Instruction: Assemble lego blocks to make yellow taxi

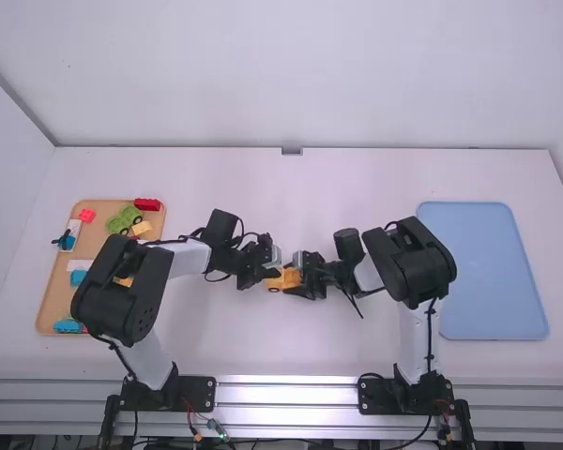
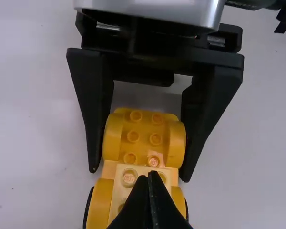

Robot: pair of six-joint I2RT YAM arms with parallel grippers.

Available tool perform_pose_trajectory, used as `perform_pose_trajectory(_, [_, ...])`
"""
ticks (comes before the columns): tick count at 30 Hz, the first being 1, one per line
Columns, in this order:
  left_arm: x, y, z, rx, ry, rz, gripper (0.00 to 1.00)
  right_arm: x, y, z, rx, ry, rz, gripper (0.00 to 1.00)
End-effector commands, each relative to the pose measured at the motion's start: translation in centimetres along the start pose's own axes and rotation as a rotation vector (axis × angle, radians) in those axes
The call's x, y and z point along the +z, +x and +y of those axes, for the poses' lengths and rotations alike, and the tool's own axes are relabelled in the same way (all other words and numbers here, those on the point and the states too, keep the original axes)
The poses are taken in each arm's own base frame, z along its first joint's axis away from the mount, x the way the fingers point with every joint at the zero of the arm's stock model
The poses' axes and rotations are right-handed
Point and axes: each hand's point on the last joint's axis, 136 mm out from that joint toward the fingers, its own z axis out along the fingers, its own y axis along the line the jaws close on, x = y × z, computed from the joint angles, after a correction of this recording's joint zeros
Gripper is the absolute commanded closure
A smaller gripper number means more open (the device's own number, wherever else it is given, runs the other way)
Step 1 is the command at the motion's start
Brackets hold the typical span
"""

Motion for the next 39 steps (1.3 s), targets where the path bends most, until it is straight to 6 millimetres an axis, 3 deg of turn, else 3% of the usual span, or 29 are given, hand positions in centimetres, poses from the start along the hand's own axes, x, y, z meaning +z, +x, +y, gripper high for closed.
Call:
perform_pose_trajectory(1, [0.3,3.5,-0.5,-0.01,-0.013,0.138,0.98,0.2,0.4,0.2,0.02,-0.012,0.0,0.47])
perform_pose_trajectory(10, [1.6,6.7,-0.7,-0.062,0.008,0.211,0.98,0.3,0.2,-0.2,0.024,-0.013,-0.003,0.47])
perform_pose_trajectory(15, [1.3,5.9,-0.2,-0.058,0.007,0.212,0.98,0.3,0.2,-0.2,0.02,-0.008,-0.003,0.47])
perform_pose_trajectory(20, [-0.6,1.0,0.8,-0.007,-0.008,0.134,0.98,0.3,0.2,-0.2,0.023,-0.01,-0.002,0.47])
perform_pose_trajectory(21, [-1.5,-1.1,1.4,0.026,-0.027,0.094,0.98,0.3,0.2,-0.2,0.022,-0.01,-0.002,0.47])
perform_pose_trajectory(25, [-4.8,-5.3,3.0,0.097,-0.107,0.012,0.98,0.3,0.2,-0.2,0.022,-0.01,-0.002,0.47])
perform_pose_trajectory(26, [-6.6,-7.0,3.6,0.126,-0.158,-0.023,0.98,0.3,0.2,-0.2,0.022,-0.01,-0.002,0.46])
perform_pose_trajectory(27, [-7.1,-7.4,3.7,0.128,-0.171,-0.034,0.92,0.3,0.2,-0.2,0.022,-0.01,-0.001,0.46])
perform_pose_trajectory(28, [-8.2,-8.2,4.1,0.126,-0.205,-0.053,0.67,0.3,0.2,-0.2,0.023,-0.01,-0.001,0.46])
perform_pose_trajectory(30, [-9.8,-8.8,4.8,0.098,-0.261,-0.073,0.01,0.3,0.2,-0.2,0.022,-0.01,-0.001,0.45])
perform_pose_trajectory(34, [-13.0,-9.4,5.5,-0.02,-0.344,-0.112,0.01,0.3,0.4,-0.4,0.022,0.003,0.011,0.42])
perform_pose_trajectory(36, [-14.6,-9.5,6.0,-0.134,-0.388,-0.139,0.01,0.2,0.8,-0.8,0.023,0.028,0.036,0.28])
perform_pose_trajectory(37, [-15.5,-9.4,6.3,-0.188,-0.41,-0.156,0.01,0.2,0.9,-1.0,0.025,0.035,0.045,0.15])
perform_pose_trajectory(39, [-16.5,-9.3,6.6,-0.224,-0.435,-0.169,0.01,0.1,0.7,-1.0,0.03,0.039,0.054,0.06])
